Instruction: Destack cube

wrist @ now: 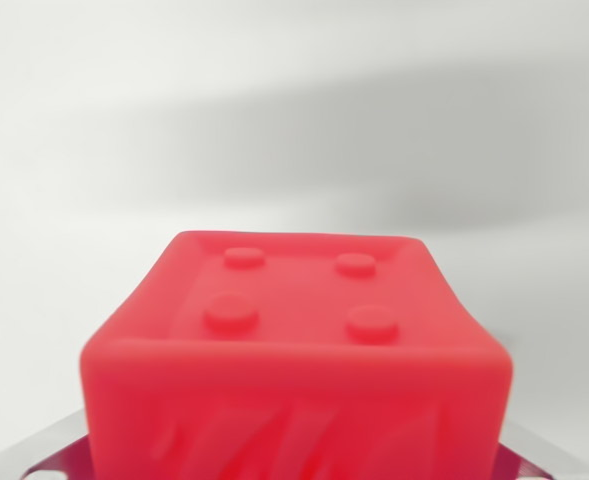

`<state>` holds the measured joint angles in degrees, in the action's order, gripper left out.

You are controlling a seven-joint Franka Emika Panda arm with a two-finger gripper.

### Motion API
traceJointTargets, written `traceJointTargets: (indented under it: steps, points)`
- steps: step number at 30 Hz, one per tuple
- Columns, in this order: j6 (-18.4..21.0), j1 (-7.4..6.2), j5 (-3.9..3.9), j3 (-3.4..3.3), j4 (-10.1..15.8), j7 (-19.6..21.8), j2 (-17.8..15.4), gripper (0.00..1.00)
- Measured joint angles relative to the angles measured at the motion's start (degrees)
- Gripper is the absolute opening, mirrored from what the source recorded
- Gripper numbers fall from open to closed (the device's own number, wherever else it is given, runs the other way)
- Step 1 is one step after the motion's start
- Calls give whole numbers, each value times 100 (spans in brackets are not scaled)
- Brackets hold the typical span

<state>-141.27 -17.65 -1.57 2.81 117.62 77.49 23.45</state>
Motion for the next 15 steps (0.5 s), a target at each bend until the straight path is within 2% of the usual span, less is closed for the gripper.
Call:
traceJointTargets:
  steps: [15]
  points:
    - [241,5,-17,0,-675,-590,434,0]
